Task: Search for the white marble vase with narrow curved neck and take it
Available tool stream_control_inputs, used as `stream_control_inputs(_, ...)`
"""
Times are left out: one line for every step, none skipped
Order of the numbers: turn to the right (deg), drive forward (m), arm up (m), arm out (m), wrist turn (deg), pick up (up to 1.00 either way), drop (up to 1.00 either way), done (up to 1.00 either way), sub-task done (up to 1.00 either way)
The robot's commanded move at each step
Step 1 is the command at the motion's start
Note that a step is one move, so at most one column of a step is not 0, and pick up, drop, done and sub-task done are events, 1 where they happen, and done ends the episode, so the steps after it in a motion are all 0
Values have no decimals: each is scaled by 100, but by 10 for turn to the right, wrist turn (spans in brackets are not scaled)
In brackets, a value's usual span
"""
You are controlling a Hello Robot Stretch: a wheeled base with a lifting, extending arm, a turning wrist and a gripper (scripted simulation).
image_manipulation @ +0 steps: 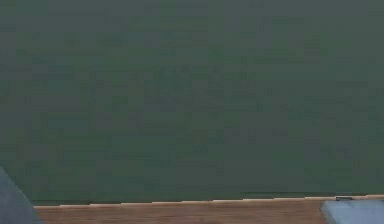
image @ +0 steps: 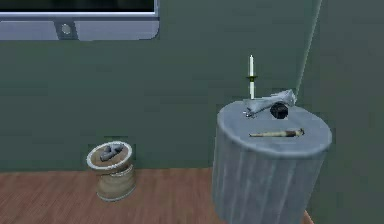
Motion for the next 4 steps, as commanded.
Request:
stream_control_inputs(0, 30, 0, 0, 0, 0, 0, 0, 0)
stream_control_inputs(-390, 0, 0, 0, 0, 0, 0, 0, 0)
stream_control_inputs(0, 50, 0, 0, 0, 0, 0, 0, 0)
stream_control_inputs(0, 0, 50, 0, 0, 0, 0, 0, 0)
